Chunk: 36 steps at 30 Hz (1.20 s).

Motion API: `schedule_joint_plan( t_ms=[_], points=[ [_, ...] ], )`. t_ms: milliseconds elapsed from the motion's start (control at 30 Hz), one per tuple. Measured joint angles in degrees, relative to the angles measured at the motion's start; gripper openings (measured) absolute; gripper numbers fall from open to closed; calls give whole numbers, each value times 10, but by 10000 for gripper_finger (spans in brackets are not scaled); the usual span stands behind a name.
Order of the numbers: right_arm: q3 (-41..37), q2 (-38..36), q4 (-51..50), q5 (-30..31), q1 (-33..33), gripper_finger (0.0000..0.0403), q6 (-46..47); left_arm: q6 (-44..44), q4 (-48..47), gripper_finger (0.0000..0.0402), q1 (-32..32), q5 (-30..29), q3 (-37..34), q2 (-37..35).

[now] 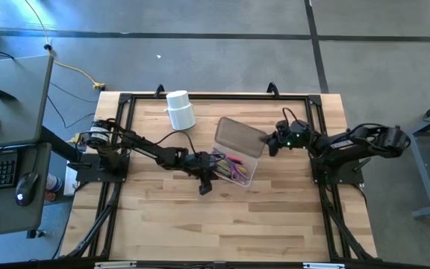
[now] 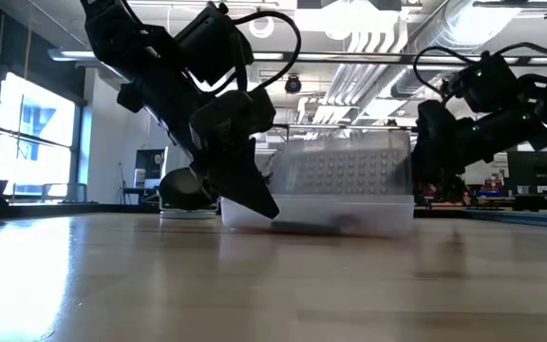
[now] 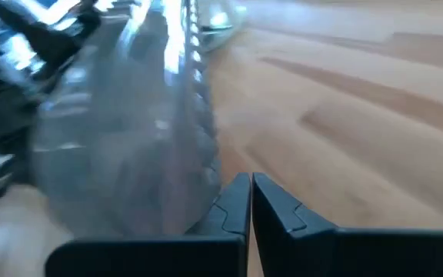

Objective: Pick & place school supplies into a supply box
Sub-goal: Close the supply box

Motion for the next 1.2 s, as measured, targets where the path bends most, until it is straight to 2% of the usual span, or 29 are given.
schedule_joint_plan(
  t_ms=[267,433,533,667,767,900,1000,1133,1200],
  points=[
    [0,0,27,6,96,0,-4,0,-2,13,-1,2,0,0],
    [0,0,51,34,164,0,-26,0,-1,36,-2,4,0,0],
    [0,0,72,61,200,0,-55,0,0,41,-2,15,0,0],
    [0,0,79,119,239,0,-80,-2,8,16,-2,57,0,0],
    [0,0,79,159,260,0,-81,-21,13,13,-2,94,1,0],
    [0,0,78,201,281,0,-93,-47,8,34,-2,147,1,-8],
    [0,0,77,220,290,0,-105,-49,-5,34,-5,180,1,-28],
    [0,0,70,230,297,0,-105,-40,-33,12,-16,187,1,-74],
    [0,0,71,229,301,0,-104,-30,-38,12,-23,168,1,-100]
  ],
)
